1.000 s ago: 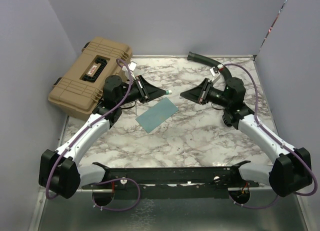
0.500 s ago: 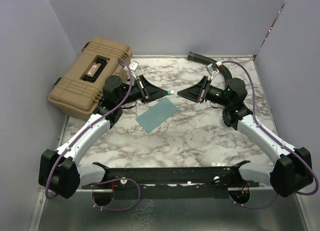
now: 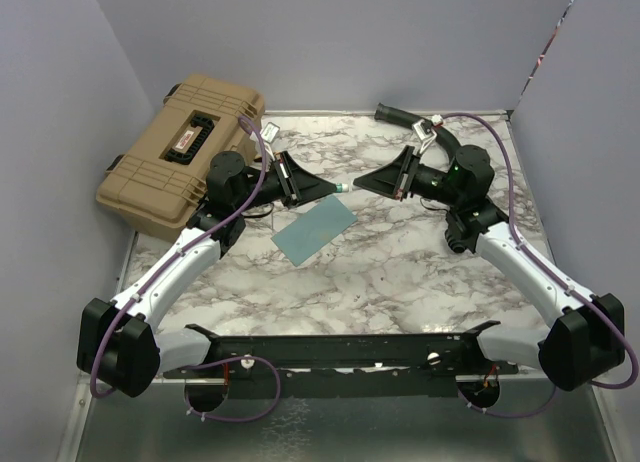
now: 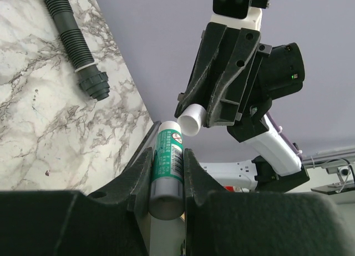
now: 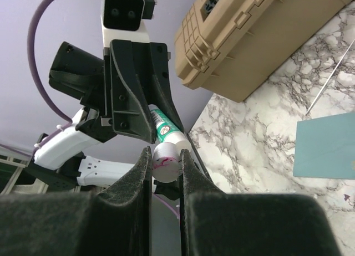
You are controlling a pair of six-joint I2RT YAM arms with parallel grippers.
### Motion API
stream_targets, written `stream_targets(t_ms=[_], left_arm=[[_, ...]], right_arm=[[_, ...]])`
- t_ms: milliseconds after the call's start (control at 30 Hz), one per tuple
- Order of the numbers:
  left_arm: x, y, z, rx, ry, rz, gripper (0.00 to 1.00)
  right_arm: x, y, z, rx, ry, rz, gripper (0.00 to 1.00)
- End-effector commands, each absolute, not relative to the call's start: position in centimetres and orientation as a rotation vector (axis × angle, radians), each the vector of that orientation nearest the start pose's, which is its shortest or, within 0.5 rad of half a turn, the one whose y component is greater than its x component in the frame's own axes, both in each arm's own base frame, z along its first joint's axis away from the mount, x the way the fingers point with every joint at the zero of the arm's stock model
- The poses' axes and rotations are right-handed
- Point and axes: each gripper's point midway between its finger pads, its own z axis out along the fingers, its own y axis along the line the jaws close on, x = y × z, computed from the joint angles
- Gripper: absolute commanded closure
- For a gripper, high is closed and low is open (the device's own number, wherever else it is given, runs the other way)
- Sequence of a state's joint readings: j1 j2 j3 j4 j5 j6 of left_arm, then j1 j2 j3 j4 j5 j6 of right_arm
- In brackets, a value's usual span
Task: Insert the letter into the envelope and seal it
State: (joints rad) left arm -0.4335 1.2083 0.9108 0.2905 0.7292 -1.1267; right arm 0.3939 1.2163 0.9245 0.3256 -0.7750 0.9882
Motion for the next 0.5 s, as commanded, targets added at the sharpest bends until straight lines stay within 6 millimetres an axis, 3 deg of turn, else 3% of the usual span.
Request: stream_targets(t_ms=[0, 467], left_arm=[[25.77, -28.37, 33.98, 0.114, 1.843, -1.726, 1.0], [25.83, -28.6, 33.61, 0.124, 1.855, -1.729, 1.0]], right_arm=[[27.67, 27.51, 32.75, -0.21, 1.829, 1.581, 0.97], [27.1, 27.72, 33.2, -0.263, 1.813, 1.606, 0.98]])
